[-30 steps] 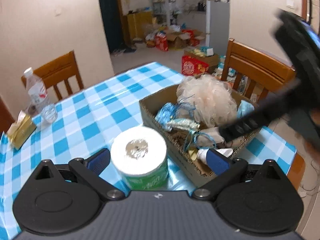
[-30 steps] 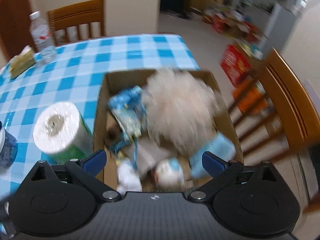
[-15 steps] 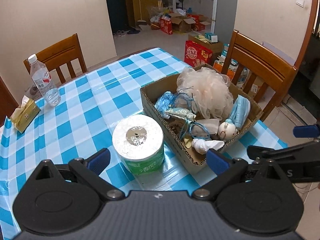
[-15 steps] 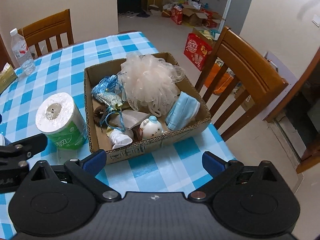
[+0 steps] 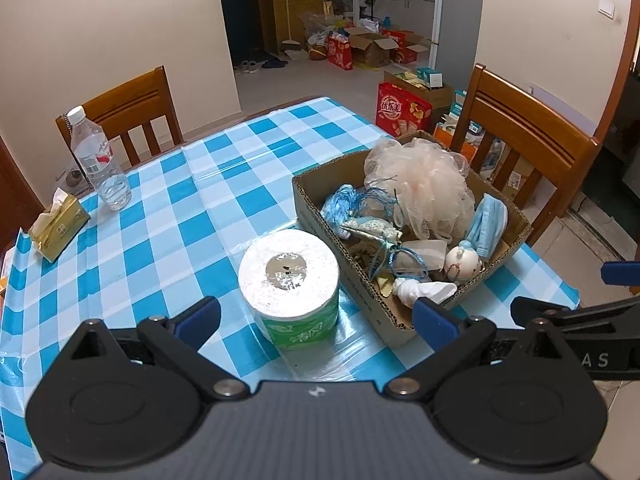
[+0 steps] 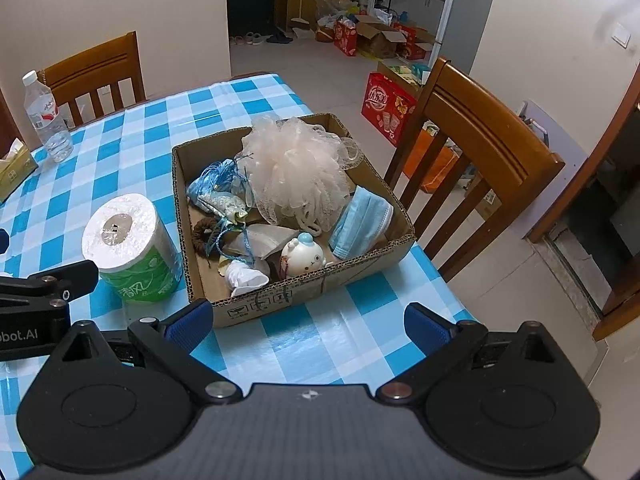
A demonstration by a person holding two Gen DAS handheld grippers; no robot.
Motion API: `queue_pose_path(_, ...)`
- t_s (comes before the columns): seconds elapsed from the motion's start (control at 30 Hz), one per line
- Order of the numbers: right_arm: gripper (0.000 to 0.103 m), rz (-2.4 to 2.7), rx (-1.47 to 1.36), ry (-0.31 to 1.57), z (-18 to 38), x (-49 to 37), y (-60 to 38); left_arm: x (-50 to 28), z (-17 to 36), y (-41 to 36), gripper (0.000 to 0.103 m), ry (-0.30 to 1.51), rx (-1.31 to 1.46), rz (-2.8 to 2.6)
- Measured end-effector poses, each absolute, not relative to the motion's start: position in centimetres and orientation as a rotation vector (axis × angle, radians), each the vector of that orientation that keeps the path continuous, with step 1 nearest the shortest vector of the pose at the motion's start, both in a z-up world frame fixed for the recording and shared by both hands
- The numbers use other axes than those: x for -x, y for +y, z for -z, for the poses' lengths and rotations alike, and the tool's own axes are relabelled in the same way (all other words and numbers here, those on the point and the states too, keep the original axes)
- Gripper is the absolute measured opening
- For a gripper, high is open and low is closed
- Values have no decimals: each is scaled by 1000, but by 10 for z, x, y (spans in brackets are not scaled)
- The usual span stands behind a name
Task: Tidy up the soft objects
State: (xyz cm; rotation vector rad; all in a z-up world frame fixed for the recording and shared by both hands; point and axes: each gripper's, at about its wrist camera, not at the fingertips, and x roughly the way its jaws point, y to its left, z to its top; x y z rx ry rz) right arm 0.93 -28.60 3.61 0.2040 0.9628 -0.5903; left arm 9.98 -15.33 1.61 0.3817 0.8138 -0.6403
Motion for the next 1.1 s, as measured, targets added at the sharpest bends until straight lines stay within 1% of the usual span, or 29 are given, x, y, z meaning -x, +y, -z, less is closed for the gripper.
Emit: queue_pose_path(1.1,103,592,-199,958,-39,-10,-285,-100,-19,-154,102,811,-385,636)
